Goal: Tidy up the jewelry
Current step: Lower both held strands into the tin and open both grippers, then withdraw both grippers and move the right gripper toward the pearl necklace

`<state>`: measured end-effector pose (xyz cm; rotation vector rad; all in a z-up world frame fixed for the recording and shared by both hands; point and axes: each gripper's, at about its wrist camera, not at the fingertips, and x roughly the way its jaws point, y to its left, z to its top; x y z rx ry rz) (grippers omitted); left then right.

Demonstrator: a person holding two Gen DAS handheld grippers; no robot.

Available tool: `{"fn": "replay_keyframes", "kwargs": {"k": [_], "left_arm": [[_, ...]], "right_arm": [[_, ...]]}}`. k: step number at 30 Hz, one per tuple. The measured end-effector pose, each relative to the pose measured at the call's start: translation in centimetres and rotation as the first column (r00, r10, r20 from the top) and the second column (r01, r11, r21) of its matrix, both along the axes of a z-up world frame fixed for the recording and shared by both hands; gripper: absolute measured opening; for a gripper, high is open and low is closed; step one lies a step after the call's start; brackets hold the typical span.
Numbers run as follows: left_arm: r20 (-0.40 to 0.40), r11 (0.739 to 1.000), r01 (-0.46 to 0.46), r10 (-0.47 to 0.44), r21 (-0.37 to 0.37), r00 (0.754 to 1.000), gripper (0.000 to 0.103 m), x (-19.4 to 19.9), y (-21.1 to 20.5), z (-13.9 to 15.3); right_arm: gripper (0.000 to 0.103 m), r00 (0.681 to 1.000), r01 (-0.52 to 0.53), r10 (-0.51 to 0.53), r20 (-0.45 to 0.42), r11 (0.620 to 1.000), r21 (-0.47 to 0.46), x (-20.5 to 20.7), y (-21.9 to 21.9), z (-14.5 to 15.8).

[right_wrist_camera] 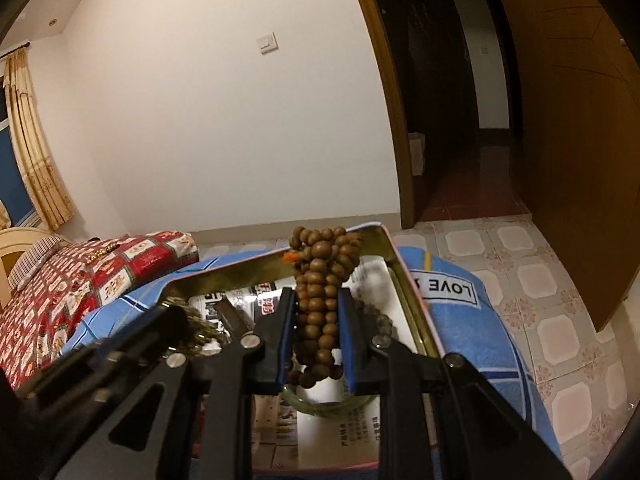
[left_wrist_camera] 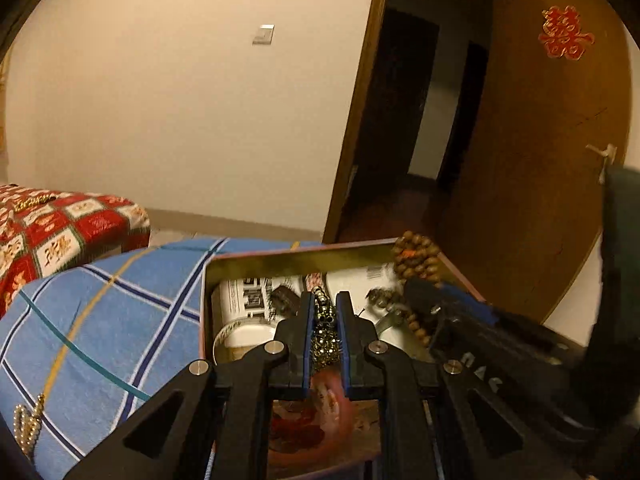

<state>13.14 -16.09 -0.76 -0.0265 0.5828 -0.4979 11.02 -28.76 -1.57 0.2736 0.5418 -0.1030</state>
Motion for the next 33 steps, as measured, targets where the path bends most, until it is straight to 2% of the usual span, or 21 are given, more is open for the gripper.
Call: {"fn": "replay_keyframes", "kwargs": {"k": [7,10,11,12,13,14,15,16,17,20,25,30,33], "left_arm": [[-0.023,0.998,-0.038,0.039,0.057,0.999,0.01,0.6,-0.1,-0.7],[-0.018,0.994,-0.064,0.066,0.088,0.998,0.01,0.5,-0.3,-0.7],[-0.018,0.993,-0.068,0.07,0.098,0.997,0.011,0.4,-0.4,-0.7],[-0.018,0.992,-0.068,0.07,0.104,0.997,0.019,0.4,-0.5,-0.6],[-0.019,0.992,-0.068,0.071,0.108,0.997,0.026,0.3,-0.6,-0.6],[-0.019,0.991,-0.076,0.078,0.111,0.997,0.049,0.3,-0.6,-0.4],[-0.007,0.99,-0.093,0.094,0.107,0.996,0.072,0.0,-0.4,-0.3],[0.02,0.989,-0.115,0.114,0.096,0.993,0.078,-0.4,-0.2,0.0],[0.045,0.988,-0.129,0.125,0.086,0.991,0.081,-0.9,0.0,0.3],[0.064,0.985,-0.142,0.136,0.102,0.989,0.081,-1.3,0.1,0.7],[0.082,0.966,-0.223,0.214,0.129,0.973,0.081,-2.1,1.6,0.3],[0.113,0.935,-0.309,0.293,0.173,0.949,0.081,-3.6,3.7,0.3],[0.103,0.929,-0.327,0.313,0.172,0.944,0.081,-4.4,5.2,0.0]], "right_arm": [[0.024,1.0,-0.011,0.012,-0.014,1.0,0.011,0.6,-0.1,-0.3],[0.028,1.0,-0.018,0.018,-0.016,1.0,0.013,0.5,-0.1,-0.3],[0.033,1.0,-0.014,0.014,-0.012,1.0,0.012,0.4,-0.1,-0.2],[0.038,1.0,-0.004,0.004,0.005,1.0,0.008,0.1,-0.2,0.1],[0.05,1.0,0.007,-0.007,0.025,1.0,0.006,-0.2,-0.2,0.4],[0.063,0.998,0.027,-0.027,0.056,1.0,0.004,-0.7,-0.4,0.8],[0.068,0.995,0.047,-0.047,0.085,0.999,0.004,-1.2,-0.5,1.1],[0.074,0.991,0.07,-0.071,0.112,0.998,0.006,-1.6,-0.7,1.4],[0.077,0.987,0.091,-0.092,0.13,0.996,0.01,-1.9,-1.0,1.6],[0.08,0.984,0.124,-0.129,0.127,0.991,0.047,-2.0,-1.8,1.5],[0.08,0.984,0.131,-0.138,0.111,0.989,0.07,-1.7,-2.2,1.3],[0.082,0.987,0.119,-0.12,0.111,0.993,0.011,-2.1,-1.3,1.3],[0.082,0.987,0.106,-0.1,0.129,0.994,-0.039,-2.5,0.0,1.3]]}}
